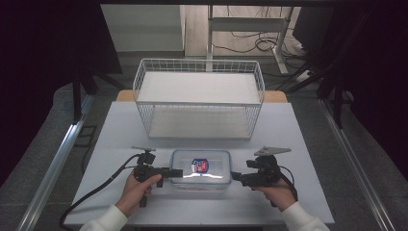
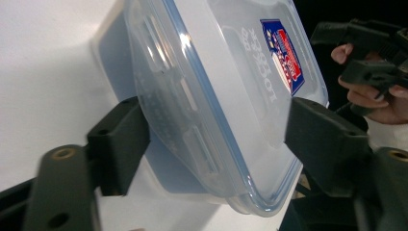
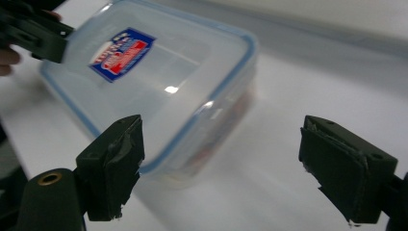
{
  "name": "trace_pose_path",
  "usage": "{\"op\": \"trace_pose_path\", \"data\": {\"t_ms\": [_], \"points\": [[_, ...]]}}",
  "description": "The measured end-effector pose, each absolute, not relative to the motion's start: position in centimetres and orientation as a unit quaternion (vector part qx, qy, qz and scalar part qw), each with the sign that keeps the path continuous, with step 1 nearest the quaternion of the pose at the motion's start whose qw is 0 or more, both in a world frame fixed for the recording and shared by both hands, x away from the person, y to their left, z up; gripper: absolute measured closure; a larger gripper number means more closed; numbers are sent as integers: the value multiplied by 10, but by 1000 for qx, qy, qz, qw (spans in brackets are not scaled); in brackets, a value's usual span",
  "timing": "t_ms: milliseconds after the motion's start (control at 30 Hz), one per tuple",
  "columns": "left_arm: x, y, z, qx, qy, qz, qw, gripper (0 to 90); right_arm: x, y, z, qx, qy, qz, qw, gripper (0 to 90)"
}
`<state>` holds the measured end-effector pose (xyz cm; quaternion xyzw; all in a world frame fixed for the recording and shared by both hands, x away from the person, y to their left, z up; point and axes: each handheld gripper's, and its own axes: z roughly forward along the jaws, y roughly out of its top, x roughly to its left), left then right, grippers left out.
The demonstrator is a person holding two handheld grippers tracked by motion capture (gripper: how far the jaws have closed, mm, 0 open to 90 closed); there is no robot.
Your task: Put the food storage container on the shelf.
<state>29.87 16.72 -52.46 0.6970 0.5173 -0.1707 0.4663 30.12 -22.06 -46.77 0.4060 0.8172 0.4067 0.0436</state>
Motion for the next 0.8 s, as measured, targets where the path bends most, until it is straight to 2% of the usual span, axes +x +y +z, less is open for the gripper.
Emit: {"op": "trace_pose_path", "data": {"t_ms": [67,200,233,267,333,367,667,700,733,800], "points": [[299,168,-525,696,519,-170,466,267,306,-217,-474,420,807,416,-6,169],[300,169,-525,694,520,-172,467,280,315,-212,-484,445,788,420,-65,179],[300,169,-525,694,520,-172,467,281,315,-212,-484,445,788,420,-65,179],[300,169,-525,693,520,-173,468,283,322,-209,-490,463,773,422,-100,184],[300,169,-525,692,521,-174,468,286,324,-208,-492,466,769,423,-110,187],[300,169,-525,691,522,-174,469,289,329,-205,-497,476,761,420,-130,192],[300,170,-526,690,521,-175,471,294,329,-201,-506,490,745,421,-166,248],[299,170,-525,690,522,-175,470,294,329,-202,-506,492,743,421,-167,266],[299,170,-525,690,522,-175,470,293,329,-205,-504,498,736,427,-165,331],[299,169,-525,690,522,-173,470,296,329,-207,-504,504,730,429,-172,354]]}}
